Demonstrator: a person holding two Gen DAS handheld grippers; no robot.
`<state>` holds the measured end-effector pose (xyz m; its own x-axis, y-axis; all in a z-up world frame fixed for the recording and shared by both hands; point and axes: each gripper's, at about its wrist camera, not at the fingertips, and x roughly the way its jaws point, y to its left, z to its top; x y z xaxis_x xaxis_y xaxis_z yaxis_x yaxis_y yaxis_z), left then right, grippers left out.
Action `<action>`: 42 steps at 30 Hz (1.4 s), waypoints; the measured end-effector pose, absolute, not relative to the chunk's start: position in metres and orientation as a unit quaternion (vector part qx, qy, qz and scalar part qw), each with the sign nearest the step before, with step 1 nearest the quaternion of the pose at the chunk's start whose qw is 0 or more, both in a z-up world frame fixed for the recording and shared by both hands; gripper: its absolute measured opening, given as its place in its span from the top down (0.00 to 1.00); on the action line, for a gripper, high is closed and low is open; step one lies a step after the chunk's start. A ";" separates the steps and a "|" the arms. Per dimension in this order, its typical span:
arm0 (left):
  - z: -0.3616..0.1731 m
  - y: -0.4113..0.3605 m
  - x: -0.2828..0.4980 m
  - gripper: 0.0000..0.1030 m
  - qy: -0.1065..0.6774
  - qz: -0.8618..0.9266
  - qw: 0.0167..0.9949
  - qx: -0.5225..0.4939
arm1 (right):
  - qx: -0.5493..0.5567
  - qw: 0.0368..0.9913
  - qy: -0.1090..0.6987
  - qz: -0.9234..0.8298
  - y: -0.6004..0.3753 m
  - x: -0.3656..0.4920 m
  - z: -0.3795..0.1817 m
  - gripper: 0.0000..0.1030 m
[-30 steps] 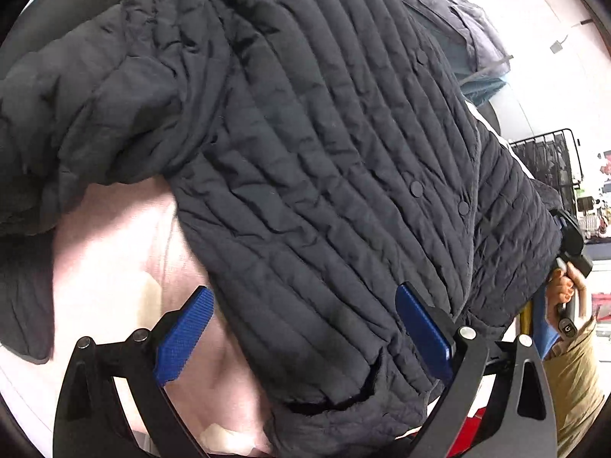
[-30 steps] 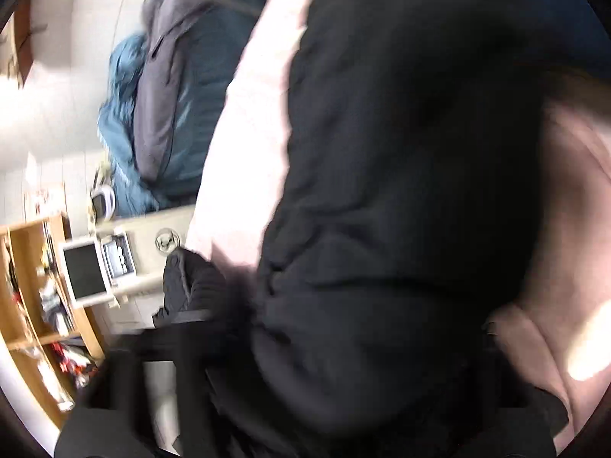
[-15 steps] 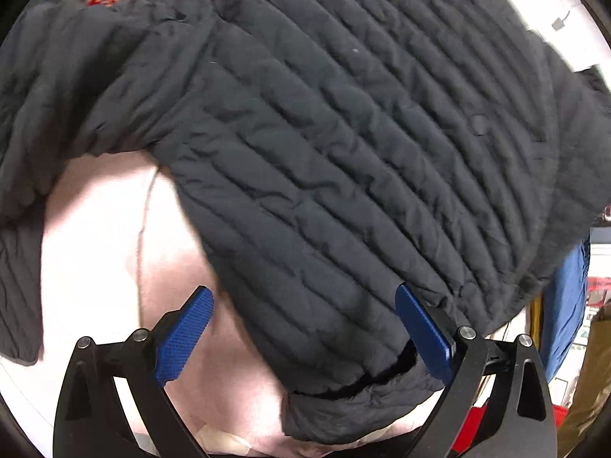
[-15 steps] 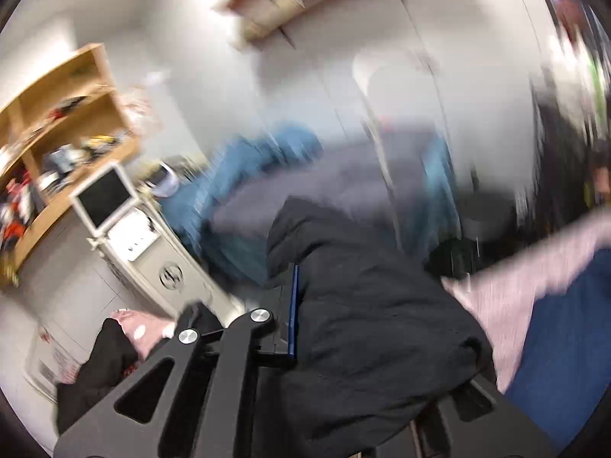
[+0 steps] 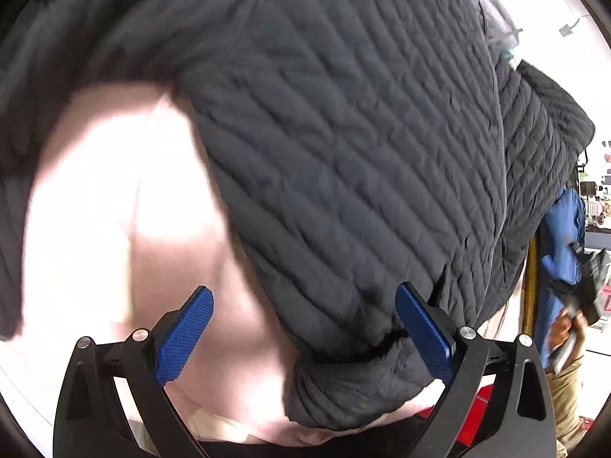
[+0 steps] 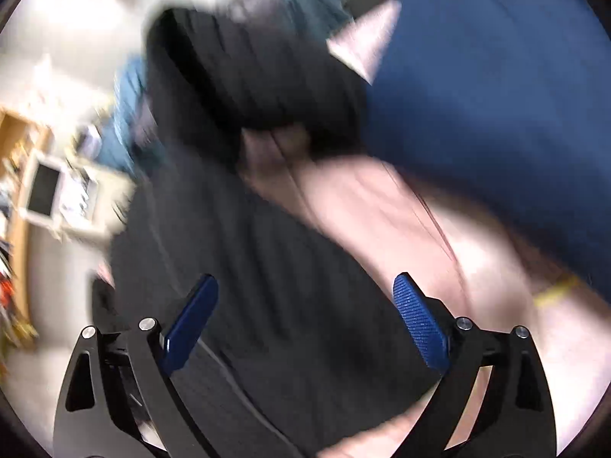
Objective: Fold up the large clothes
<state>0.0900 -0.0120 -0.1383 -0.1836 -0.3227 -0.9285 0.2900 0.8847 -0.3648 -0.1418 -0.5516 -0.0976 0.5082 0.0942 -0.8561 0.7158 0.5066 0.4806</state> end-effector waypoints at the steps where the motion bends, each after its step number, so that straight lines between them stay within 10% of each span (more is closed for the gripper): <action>1: -0.143 -0.017 0.085 0.09 0.738 -0.247 0.628 -0.017 | 0.436 0.740 0.470 -0.203 -0.545 -0.147 -0.103 0.11; 11: -0.152 -0.041 0.050 0.09 0.751 -0.306 0.585 -0.033 | 0.237 0.771 0.573 -0.147 -0.487 -0.127 -0.154 0.18; 12: -0.152 -0.036 0.052 0.15 0.747 -0.311 0.585 -0.049 | 0.212 0.770 0.584 -0.142 -0.481 -0.120 -0.154 0.29; 14: -0.153 -0.029 0.054 0.43 0.743 -0.320 0.585 -0.063 | 0.194 0.757 0.607 -0.144 -0.475 -0.112 -0.157 0.82; 17: -0.154 -0.024 0.061 0.83 0.739 -0.299 0.603 -0.024 | 0.232 0.759 0.594 -0.132 -0.474 -0.114 -0.143 0.91; 20: -0.132 -0.014 0.068 0.90 0.718 -0.303 0.626 -0.033 | 0.297 0.760 0.570 -0.096 -0.470 -0.129 -0.115 0.93; 26: -0.089 0.044 0.092 0.91 0.698 -0.273 0.662 -0.007 | 0.389 0.721 0.573 -0.006 -0.422 -0.179 -0.068 0.94; 34: -0.134 0.104 0.093 0.91 0.740 -0.186 0.645 0.036 | 0.348 0.645 0.681 0.001 -0.332 -0.206 -0.150 0.91; 36: -0.139 0.084 0.087 0.84 0.737 -0.176 0.650 0.058 | 0.367 0.624 0.690 -0.020 -0.340 -0.204 -0.166 0.83; 39: -0.135 0.052 0.080 0.62 0.728 -0.164 0.657 0.102 | 0.346 0.633 0.691 -0.050 -0.351 -0.199 -0.160 0.37; 42: -0.114 0.041 0.082 0.42 0.702 -0.164 0.683 0.115 | 0.338 0.661 0.668 -0.048 -0.370 -0.194 -0.136 0.32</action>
<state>0.0820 0.0408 -0.1143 -0.0398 -0.0631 -0.9972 0.3850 0.9200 -0.0736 -0.1940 -0.3704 -0.1365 0.1030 0.3876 -0.9161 0.5143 0.7675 0.3826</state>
